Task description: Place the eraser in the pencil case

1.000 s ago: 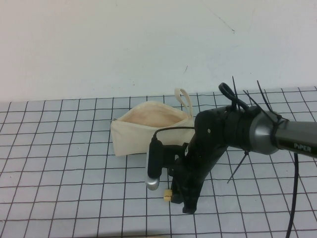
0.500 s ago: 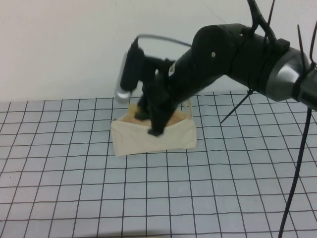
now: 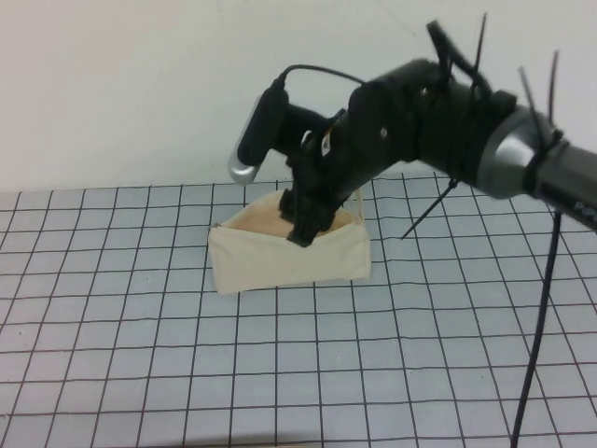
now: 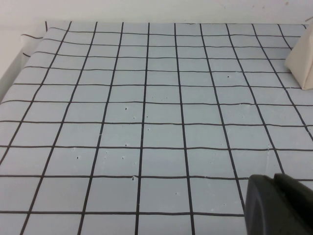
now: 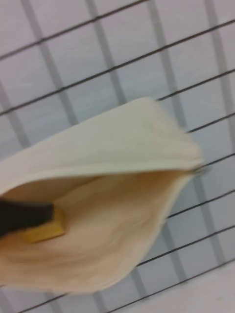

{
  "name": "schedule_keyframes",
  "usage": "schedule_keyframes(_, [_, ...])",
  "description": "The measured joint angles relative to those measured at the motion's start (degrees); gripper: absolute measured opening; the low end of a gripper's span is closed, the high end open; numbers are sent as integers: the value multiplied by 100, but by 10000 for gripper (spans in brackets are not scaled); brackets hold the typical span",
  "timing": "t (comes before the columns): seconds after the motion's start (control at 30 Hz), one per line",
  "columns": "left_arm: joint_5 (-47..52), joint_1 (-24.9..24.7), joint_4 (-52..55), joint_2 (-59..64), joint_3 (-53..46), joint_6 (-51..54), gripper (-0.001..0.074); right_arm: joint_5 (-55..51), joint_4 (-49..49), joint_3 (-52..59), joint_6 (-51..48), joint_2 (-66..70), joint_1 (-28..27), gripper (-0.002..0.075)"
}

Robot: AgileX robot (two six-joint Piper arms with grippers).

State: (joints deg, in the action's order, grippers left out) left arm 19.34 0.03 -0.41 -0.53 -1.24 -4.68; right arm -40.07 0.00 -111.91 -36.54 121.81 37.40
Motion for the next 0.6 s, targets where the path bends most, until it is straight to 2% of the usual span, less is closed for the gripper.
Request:
schedule_keyframes(0.07, [0,0,0,0,0,0,-1,-539,-287,-129,222,-137,0,344])
schedule_keyframes(0.17, [0,0,0,0,0,0,-1,-1430,-687,-415,606,-492,0,148])
schedule_keyframes(0.23, [0,0,0,0,0,0,-1,-1965,-938,-529,784,-769,0,64])
schedule_keyframes(0.4, [0,0,0,0,0,0,-1,-2854,-1443,-602,968,-1614,0,11])
schedule_keyframes(0.6, [0,0,0,0,0,-9,-1,-2952,-1547,-624,1152,-2739,0,6])
